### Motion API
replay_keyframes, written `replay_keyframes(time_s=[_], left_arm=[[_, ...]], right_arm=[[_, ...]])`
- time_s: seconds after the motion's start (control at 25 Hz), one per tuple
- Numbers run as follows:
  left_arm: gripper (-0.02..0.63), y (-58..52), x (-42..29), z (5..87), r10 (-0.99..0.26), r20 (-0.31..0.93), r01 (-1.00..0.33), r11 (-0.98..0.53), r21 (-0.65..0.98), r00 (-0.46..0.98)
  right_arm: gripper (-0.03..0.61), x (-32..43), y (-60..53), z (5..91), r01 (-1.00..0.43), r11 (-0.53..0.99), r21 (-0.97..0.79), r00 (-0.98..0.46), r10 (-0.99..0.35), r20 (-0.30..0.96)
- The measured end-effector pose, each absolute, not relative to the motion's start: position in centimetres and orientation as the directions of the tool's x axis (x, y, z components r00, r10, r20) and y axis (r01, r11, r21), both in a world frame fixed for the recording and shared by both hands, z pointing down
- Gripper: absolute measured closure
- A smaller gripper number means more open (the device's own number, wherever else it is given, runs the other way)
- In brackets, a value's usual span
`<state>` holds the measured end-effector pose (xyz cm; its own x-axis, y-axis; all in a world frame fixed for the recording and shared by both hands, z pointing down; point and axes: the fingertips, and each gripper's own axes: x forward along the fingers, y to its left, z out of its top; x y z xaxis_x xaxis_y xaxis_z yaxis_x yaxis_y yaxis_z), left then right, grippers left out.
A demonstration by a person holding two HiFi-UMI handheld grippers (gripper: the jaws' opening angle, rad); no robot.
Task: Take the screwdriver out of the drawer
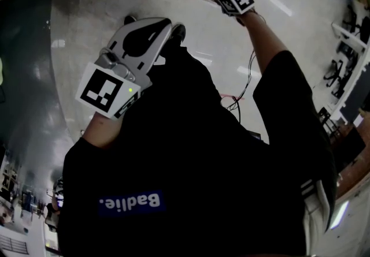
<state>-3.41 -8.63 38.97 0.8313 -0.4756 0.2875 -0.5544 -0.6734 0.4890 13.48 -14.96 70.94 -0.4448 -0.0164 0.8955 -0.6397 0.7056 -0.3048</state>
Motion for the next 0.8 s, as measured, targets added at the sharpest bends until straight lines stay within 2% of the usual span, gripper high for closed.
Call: replay_keyframes(time_s=[0.36, 0.8], left_arm=[[0.612, -9.9, -1.9, 34.3, -0.43, 0.26, -0.503, -0.744, 0.44, 0.864], [0.612, -11.3, 1.4, 32.0, -0.37, 0.242, -0.439, -0.807, 0.395, 0.897]], right_arm=[[0.528, 11.4, -16.7, 58.2, -0.67, 0.622, -0.404, -0.658, -0.246, 0.712], [0.528, 12.7, -16.9, 45.5, -0.678, 0.578, -0.455, -0.733, -0.489, 0.472]])
